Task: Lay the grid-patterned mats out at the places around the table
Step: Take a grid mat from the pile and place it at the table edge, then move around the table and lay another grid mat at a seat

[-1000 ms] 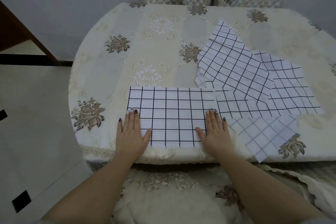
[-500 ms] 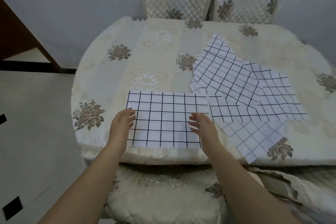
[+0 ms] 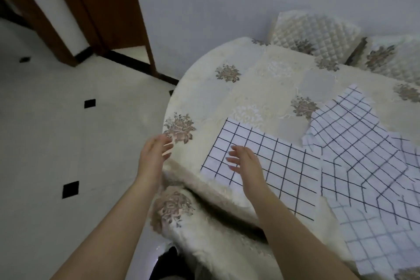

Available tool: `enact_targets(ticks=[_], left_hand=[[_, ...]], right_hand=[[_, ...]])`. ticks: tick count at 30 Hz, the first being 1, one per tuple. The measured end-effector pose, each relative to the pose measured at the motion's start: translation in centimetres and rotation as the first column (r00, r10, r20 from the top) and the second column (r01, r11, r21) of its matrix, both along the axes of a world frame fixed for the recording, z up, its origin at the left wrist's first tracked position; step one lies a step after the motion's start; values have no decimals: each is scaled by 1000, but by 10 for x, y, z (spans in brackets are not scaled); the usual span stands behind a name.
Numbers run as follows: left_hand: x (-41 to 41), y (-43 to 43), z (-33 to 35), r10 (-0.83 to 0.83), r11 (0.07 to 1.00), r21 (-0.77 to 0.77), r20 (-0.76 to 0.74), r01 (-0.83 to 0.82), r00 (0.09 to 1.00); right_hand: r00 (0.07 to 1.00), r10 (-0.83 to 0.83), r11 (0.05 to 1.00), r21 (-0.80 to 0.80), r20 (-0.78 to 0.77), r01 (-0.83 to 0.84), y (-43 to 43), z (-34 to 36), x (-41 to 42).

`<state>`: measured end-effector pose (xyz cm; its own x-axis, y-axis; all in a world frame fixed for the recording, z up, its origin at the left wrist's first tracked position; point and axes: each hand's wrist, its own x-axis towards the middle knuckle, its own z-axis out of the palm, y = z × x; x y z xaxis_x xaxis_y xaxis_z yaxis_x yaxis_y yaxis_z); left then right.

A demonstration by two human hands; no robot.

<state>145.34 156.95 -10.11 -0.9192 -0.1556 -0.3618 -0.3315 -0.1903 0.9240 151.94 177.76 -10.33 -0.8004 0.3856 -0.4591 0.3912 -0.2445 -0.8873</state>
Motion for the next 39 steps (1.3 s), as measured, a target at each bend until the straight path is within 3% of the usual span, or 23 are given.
enact_targets(ticks=[8,14,26,39], left_hand=[[15,-114,6,272,962,-10,18,-272,962],[6,-197,-2,344,939,-32,52,-343,937],[-104,-333,-11,289,957,-27,47,-288,956],[-228,-364,-19,163,986,-44,100,-159,981]], right_hand=[[943,329,944,15,-48,-328,-130,4,-63],[890,451,893,52,-67,-448,-226,1,-101],[914,405,910,101,-22,-401,-360,-15,-207],[979,199,975,89,41,-202,-371,-32,-306]])
